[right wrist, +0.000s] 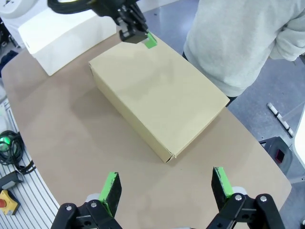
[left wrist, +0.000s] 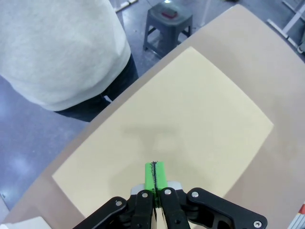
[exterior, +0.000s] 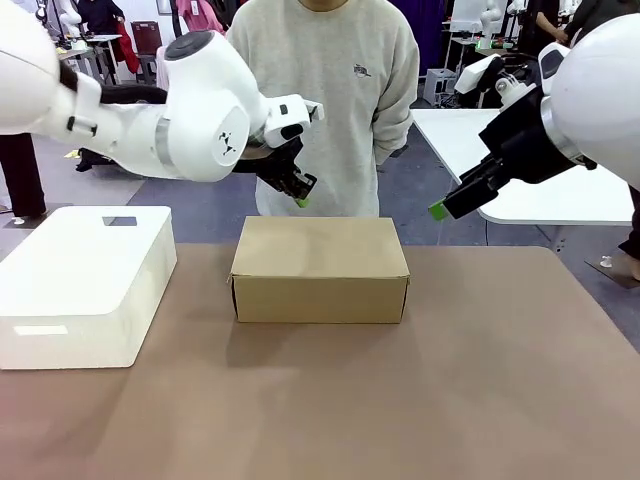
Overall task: Pack the shoes into the box.
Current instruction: Press down on the lid of the Shoes Box.
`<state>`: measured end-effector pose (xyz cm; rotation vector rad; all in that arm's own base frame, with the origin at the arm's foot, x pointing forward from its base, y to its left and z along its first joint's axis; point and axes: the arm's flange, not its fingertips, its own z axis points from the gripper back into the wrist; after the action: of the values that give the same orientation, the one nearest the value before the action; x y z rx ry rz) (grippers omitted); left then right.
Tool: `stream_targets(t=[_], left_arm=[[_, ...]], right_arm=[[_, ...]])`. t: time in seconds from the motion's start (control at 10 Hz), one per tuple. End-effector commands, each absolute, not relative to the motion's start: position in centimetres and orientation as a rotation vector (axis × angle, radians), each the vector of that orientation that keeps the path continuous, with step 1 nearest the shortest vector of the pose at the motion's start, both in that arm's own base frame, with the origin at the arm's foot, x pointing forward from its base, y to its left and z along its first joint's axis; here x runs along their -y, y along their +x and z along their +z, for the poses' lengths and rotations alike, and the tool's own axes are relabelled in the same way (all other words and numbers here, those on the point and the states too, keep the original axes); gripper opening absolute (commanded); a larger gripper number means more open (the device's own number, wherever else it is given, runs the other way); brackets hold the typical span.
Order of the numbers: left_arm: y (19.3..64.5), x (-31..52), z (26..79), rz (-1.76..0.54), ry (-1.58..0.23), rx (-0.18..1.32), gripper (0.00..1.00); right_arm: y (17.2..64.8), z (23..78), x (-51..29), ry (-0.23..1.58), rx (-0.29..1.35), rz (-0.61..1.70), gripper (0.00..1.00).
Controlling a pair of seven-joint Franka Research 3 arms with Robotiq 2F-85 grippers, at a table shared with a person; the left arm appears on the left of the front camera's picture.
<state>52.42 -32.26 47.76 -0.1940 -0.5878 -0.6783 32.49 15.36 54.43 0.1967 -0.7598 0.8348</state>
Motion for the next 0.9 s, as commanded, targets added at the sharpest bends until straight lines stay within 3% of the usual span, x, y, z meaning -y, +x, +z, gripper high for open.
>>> stream_targets(t=[0.0,0.4,0.8], left_arm=[[55.2,34.0,47.2,-0.672,-0.157,0.549,0.0],[58.3,35.7,44.4,-0.657,-0.214,0.502,0.0],[58.6,36.6,41.2,-0.646,-0.19,0.43,0.0]], right_arm=[[32.6,54.3,-15.4,0.198,0.758,0.841,1.0],[32.6,54.3,-15.4,0.198,0.758,0.841,1.0],[32.6,54.3,-15.4,0.198,0.758,0.841,1.0]])
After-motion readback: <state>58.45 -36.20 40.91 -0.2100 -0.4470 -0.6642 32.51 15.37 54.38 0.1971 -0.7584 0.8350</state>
